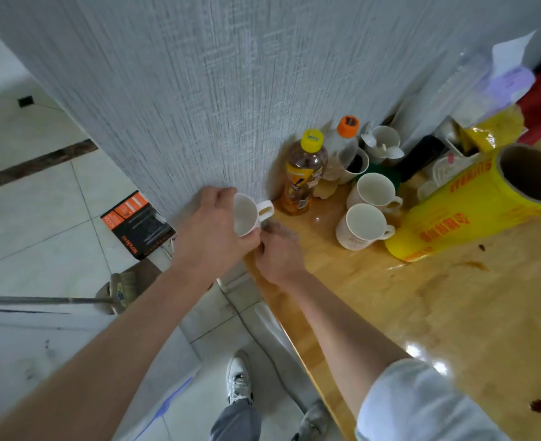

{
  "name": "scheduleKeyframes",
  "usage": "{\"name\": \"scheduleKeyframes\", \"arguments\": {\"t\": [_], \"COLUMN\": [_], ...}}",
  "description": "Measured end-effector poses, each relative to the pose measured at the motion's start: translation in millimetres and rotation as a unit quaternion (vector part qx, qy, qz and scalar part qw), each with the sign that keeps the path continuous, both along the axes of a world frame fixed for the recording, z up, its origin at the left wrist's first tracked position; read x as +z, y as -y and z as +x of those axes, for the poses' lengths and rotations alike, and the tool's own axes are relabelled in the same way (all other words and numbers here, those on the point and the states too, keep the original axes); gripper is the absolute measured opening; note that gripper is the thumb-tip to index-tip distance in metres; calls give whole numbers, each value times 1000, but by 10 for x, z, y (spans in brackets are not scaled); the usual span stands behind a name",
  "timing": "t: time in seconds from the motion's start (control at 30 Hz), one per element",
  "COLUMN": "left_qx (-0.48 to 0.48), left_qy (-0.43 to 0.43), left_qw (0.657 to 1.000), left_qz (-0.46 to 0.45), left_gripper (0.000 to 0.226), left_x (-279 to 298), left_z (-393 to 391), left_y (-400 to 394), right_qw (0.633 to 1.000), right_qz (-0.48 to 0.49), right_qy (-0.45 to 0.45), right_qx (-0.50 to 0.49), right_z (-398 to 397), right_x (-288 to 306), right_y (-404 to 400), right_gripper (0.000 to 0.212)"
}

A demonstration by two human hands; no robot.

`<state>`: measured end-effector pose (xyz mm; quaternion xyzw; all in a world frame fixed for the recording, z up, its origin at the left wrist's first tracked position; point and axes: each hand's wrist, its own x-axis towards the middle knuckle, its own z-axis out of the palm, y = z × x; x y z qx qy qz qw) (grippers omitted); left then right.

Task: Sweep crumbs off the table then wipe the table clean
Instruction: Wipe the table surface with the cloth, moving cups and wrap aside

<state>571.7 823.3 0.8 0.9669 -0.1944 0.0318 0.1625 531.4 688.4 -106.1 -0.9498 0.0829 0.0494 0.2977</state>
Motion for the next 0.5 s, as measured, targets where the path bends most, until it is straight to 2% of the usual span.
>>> {"name": "scheduleKeyframes", "arguments": {"t": [0.13,0.17,0.23,0.33,0.43,0.5], "left_qx": [-27,-36,-46,-45,-38,-44], "left_qy": [-12,-26,-56,-52,-41,-33], "left_qw": [999,998,996,995,996,996], "left_qz": [41,44,47,66,76,75], "left_gripper": [66,67,72,73,75,77], "left_x": [-60,-98,-186,-279,-369,-442], "left_z": [29,13,-23,-35,-15,-3], "left_y": [223,263,344,419,497,546], "right_qw": [995,996,998,990,990,998], "right_qz": [40,40,39,-10,-21,24], "right_qy": [-44,-52,-39,-9,5,-6], "right_qx": [85,65,-36,-140,-137,-65], "right_z": [-507,-679,-990,-1109,-959,-993], "right_x": [97,91,76,8,-7,-16], "right_y": [275,445,841,1074,790,626], "right_gripper": [24,21,14,13,24,27]}}
